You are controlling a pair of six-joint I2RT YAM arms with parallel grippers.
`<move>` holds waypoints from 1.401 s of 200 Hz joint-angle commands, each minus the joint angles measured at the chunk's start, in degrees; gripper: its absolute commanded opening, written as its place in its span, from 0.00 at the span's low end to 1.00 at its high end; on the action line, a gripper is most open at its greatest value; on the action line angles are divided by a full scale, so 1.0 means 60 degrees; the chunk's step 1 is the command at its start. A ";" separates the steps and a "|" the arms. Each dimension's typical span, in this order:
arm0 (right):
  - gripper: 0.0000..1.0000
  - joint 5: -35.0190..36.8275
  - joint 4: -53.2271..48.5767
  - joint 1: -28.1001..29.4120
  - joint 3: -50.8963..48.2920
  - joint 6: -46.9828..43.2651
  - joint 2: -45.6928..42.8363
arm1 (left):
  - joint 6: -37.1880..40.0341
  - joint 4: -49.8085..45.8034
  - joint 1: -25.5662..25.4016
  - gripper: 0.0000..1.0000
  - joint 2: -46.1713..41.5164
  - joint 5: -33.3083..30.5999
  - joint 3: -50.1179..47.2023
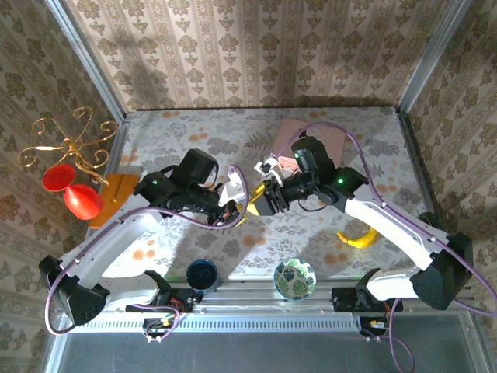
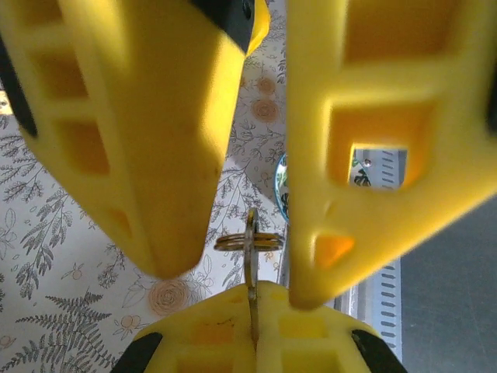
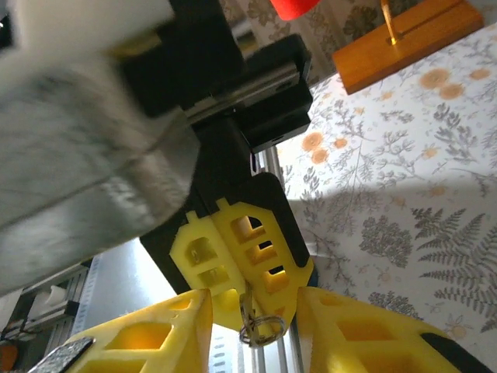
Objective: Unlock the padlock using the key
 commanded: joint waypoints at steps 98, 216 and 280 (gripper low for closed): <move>0.28 0.0527 -0.0382 0.0080 0.0150 -0.0356 -0.0240 | 0.0503 -0.0639 -0.0070 0.00 -0.0076 0.0412 0.0018; 0.00 0.0765 -0.0529 0.0076 -0.0073 -0.0557 -0.0721 | 0.0090 -0.0245 0.0080 0.07 -0.0375 0.0138 -0.0084; 0.00 0.2900 0.1843 -0.0609 -0.1137 0.2372 -0.1454 | -0.3047 0.4098 0.1273 0.54 -0.2022 -0.0587 -0.1745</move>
